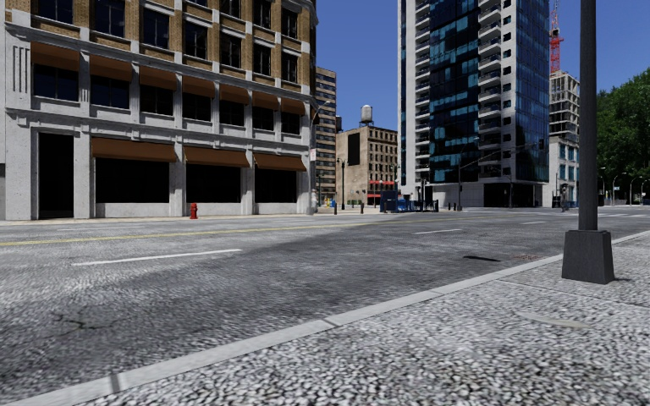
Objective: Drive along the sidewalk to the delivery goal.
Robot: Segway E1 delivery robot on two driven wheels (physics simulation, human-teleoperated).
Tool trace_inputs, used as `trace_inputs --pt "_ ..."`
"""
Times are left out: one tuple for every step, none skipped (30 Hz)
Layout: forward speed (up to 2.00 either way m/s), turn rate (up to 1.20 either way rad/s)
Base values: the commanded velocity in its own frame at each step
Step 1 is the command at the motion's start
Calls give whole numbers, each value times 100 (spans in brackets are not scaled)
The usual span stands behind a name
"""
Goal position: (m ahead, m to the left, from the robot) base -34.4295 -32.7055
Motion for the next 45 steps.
trace_inputs --pt "0 0" --pt "0 0" --pt "0 0" --pt "0 0" --pt "0 0" --pt "0 0" --pt "0 0" --pt "0 0" --pt "0 0" --pt "0 0" --pt "0 0" --pt "0 0" --pt "0 0" --pt "0 0" --pt "0 0" --pt "0 0" --pt "0 0" --pt "0 0" --pt "0 0" --pt "0 0" --pt "0 0" --pt "0 0" --pt "0 0" --pt "0 0" --pt "0 0" --pt "0 0" --pt "0 0" --pt "0 0" --pt "0 0" --pt "0 0" --pt "0 0" --pt "0 -3" --pt "0 -49" --pt "0 -49" --pt "0 -98" --pt "0 -120" --pt "0 -120" --pt "0 -120" --pt "0 -120" --pt "0 -120" --pt "0 -120" --pt "0 -120" --pt "0 -120" --pt "0 -120" --pt "0 -120"
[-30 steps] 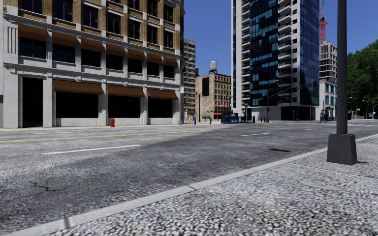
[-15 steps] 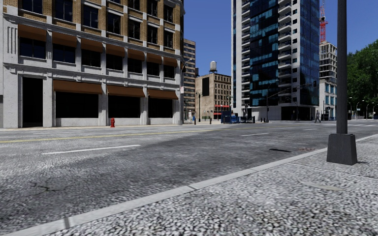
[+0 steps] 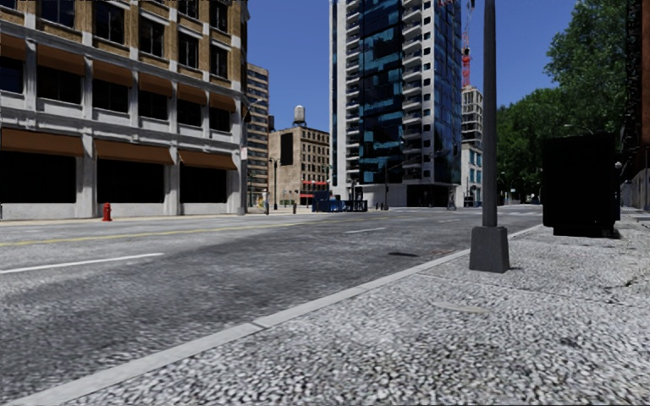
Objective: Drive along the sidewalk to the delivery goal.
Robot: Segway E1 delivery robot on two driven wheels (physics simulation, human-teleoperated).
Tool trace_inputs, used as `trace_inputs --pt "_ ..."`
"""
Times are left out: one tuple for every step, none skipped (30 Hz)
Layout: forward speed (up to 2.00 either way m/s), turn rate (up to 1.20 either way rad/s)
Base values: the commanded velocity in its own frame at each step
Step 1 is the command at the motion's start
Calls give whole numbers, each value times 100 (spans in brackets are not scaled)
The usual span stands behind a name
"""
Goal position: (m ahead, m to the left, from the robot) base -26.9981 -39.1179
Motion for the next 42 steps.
trace_inputs --pt "0 -120" --pt "0 -120" --pt "0 -120" --pt "0 -120" --pt "0 -120" --pt "0 -120" --pt "0 -120" --pt "0 -120" --pt "0 -120" --pt "0 -120" --pt "0 -120" --pt "0 -120" --pt "0 -120" --pt "0 -120" --pt "0 -120" --pt "0 -120" --pt "0 -120" --pt "0 -120" --pt "0 -120" --pt "0 -120" --pt "0 -116" --pt "0 -116" --pt "0 -112" --pt "0 -108" --pt "0 -105" --pt "0 -103" --pt "0 -103" --pt "0 -93" --pt "0 0" --pt "0 0" --pt "0 0" --pt "0 0" --pt "0 0" --pt "0 0" --pt "0 0" --pt "0 0" --pt "0 0" --pt "16 0" --pt "135 0" --pt "173 0" --pt "200 0" --pt "200 0"
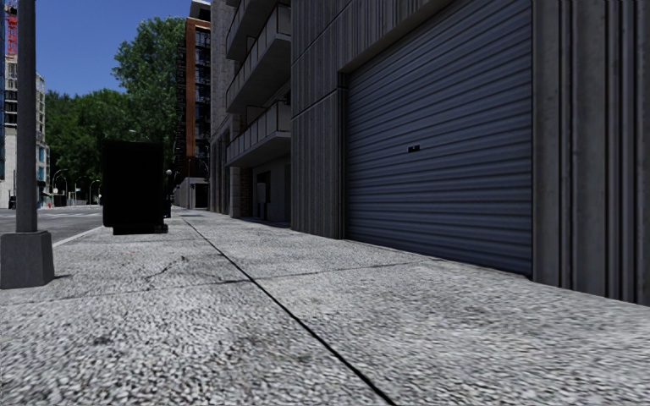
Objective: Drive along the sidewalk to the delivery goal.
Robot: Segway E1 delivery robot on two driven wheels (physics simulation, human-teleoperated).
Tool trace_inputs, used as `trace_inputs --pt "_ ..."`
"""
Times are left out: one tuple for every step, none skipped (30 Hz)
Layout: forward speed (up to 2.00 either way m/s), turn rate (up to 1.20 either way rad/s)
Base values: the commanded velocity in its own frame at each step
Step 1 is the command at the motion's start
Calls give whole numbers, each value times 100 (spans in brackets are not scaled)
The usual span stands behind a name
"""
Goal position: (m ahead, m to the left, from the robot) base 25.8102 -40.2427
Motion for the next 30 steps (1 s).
trace_inputs --pt "200 0" --pt "200 0" --pt "200 0" --pt "200 0" --pt "200 0" --pt "200 0" --pt "200 0" --pt "200 0" --pt "200 0" --pt "200 0" --pt "200 0" --pt "200 0" --pt "200 0" --pt "200 0" --pt "200 0" --pt "200 0" --pt "200 0" --pt "200 0" --pt "200 0" --pt "200 0" --pt "200 0" --pt "200 0" --pt "200 0" --pt "200 0" --pt "200 0" --pt "200 0" --pt "200 0" --pt "200 0" --pt "200 0" --pt "200 0"
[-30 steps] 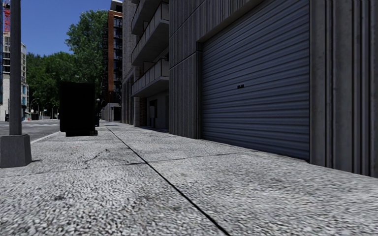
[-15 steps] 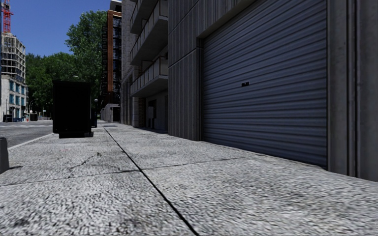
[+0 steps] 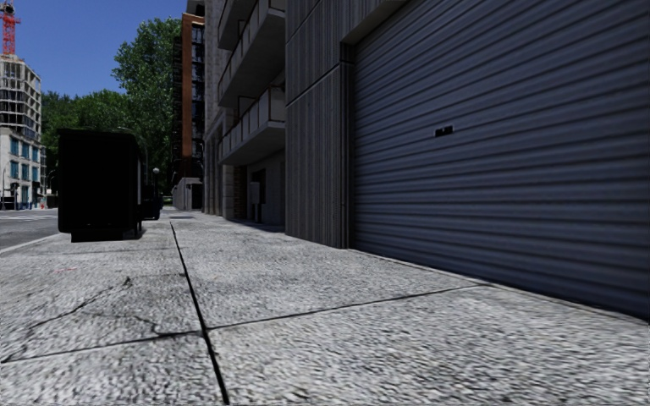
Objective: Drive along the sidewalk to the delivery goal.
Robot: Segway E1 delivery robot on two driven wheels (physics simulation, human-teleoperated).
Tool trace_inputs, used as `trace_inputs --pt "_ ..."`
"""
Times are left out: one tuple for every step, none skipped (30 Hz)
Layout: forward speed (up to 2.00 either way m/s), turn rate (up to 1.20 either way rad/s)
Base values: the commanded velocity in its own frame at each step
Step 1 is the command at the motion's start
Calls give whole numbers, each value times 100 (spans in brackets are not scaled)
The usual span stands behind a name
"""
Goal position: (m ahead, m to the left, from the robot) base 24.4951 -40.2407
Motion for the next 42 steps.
trace_inputs --pt "200 0" --pt "200 0" --pt "200 0" --pt "200 0" --pt "200 0" --pt "200 0" --pt "200 0" --pt "200 0" --pt "200 0" --pt "200 0" --pt "200 0" --pt "200 0" --pt "200 0" --pt "200 0" --pt "200 0" --pt "200 0" --pt "200 0" --pt "200 0" --pt "200 0" --pt "200 0" --pt "200 20" --pt "200 62" --pt "200 62" --pt "200 82" --pt "200 101" --pt "200 120" --pt "200 120" --pt "200 120" --pt "200 120" --pt "200 120" --pt "200 118" --pt "200 71" --pt "200 50" --pt "200 45" --pt "200 45" --pt "200 43" --pt "200 38" --pt "200 0" --pt "200 0" --pt "200 0" --pt "200 0" --pt "200 0"
